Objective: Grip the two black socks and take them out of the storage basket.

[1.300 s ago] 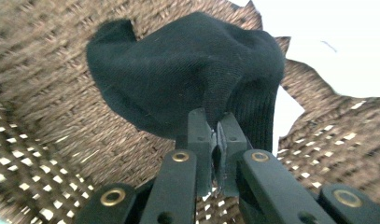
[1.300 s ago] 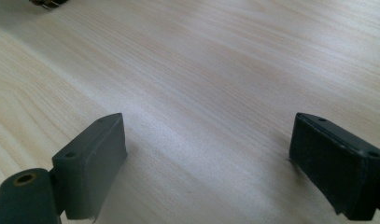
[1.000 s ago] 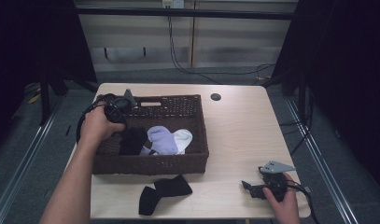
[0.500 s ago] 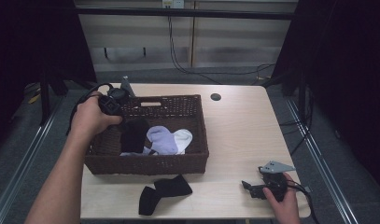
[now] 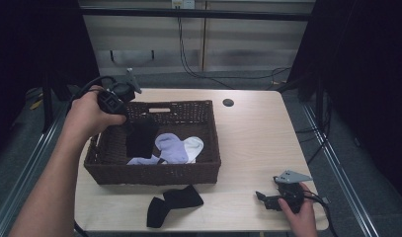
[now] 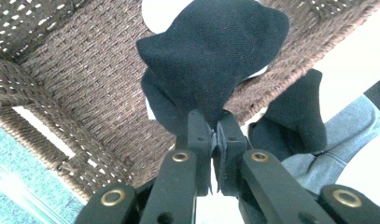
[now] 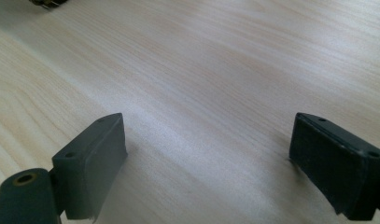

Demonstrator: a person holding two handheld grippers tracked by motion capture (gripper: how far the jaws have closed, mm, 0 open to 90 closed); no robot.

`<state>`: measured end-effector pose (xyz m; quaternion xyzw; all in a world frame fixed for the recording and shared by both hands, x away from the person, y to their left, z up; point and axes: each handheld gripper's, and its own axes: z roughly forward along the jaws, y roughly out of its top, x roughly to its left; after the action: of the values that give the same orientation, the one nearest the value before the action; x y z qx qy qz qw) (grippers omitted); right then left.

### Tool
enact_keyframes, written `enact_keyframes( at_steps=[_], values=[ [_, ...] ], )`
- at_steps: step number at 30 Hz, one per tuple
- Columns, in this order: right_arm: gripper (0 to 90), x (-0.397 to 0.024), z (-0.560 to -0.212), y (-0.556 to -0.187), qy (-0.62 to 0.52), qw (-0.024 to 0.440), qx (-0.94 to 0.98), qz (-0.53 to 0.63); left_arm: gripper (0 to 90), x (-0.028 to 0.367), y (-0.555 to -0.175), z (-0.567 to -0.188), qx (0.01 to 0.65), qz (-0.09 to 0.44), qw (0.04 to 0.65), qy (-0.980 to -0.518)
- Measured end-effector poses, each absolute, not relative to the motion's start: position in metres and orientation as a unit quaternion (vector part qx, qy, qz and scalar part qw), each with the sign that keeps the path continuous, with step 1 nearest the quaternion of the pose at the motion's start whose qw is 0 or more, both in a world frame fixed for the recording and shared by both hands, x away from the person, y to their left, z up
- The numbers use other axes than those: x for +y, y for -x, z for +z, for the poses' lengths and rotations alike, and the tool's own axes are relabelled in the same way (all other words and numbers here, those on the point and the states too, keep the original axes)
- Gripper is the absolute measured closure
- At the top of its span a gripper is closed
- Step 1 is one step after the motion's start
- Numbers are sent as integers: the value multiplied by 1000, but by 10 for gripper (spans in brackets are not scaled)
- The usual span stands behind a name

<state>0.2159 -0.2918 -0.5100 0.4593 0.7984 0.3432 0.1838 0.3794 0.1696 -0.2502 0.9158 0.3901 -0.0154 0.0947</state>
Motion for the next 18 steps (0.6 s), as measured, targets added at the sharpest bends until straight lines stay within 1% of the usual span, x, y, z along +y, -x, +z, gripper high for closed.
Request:
enact_keyframes(
  at_steps=[8, 18],
  values=[
    [102, -292, -510, -216, -459, 184, 799, 342, 867, 165, -372, -231, 378, -14, 103, -920],
    [103, -292, -510, -216, -459, 184, 799, 342, 867, 155, -353, -208, 343, -18, 113, -932]
  ],
)
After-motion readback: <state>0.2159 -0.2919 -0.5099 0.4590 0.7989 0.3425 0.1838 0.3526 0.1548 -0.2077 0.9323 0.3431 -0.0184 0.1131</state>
